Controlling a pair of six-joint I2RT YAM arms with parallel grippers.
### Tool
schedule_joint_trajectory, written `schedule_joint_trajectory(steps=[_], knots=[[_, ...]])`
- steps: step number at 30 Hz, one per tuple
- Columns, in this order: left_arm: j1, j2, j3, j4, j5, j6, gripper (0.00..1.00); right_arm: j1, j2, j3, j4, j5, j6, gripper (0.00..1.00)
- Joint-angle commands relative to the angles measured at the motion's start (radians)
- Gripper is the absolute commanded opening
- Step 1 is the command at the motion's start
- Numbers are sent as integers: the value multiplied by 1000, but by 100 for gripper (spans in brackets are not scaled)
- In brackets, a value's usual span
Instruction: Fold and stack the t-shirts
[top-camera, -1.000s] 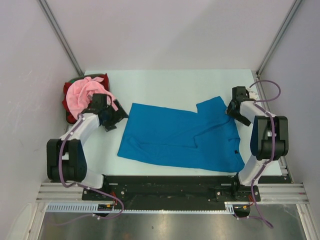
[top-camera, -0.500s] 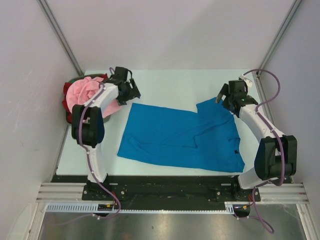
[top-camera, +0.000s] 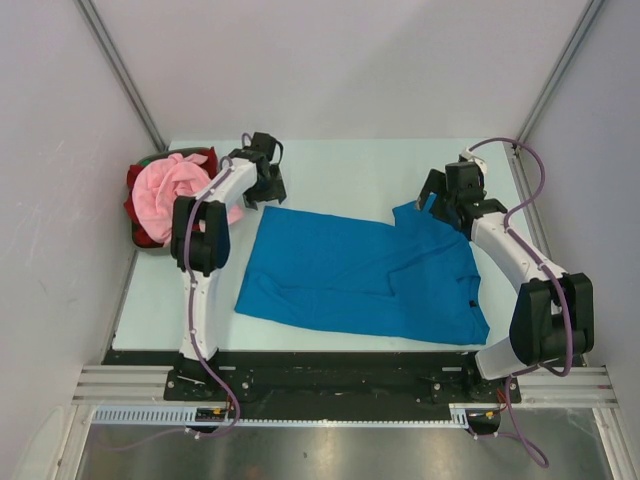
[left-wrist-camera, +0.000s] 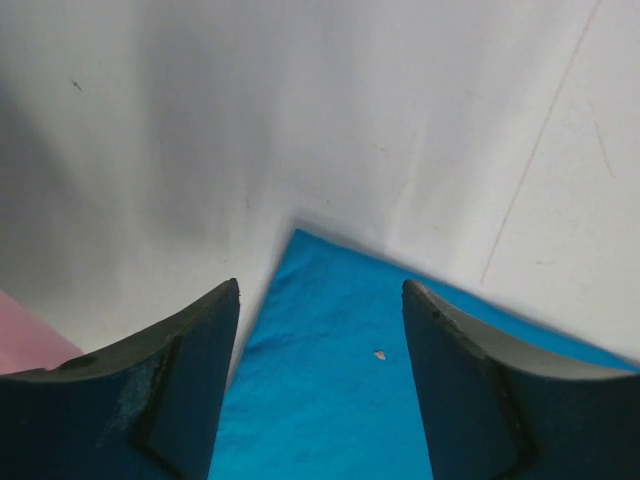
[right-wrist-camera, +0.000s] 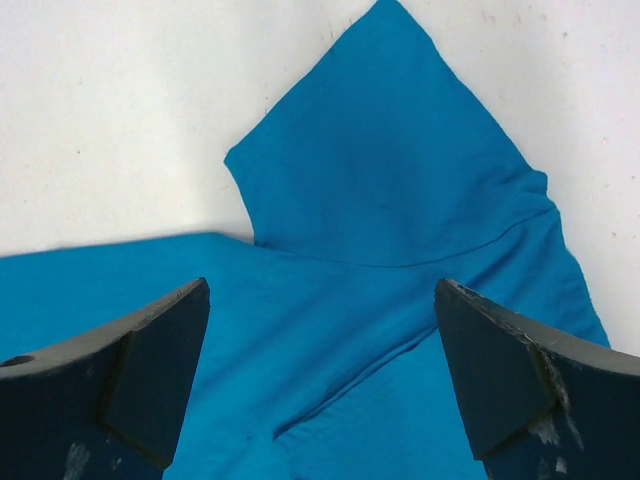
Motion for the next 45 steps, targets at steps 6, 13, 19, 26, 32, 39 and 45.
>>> schedule_joint_trajectory(steps=[6, 13, 19, 26, 32, 39, 45], knots=[[2, 52, 38, -3, 7, 47, 66, 2, -5, -13, 50, -32, -13, 100], [4, 80, 48, 20, 31, 65, 48, 2, -9, -15, 52, -38, -18, 100], [4, 64, 3, 46, 56, 68, 18, -1, -3, -15, 50, -26, -15, 100], [5, 28, -71, 57, 47, 50, 0, -90, 49, -13, 84, -27, 18, 100], [27, -81, -266, 142, 96, -33, 0, -181, 224, 75, 144, -64, 10, 100], [43, -152, -386, 201, 165, -85, 0, -215, 429, 239, 219, -107, -19, 100], [51, -192, -419, 216, 183, -108, 0, -215, 552, 335, 223, -102, -56, 95]])
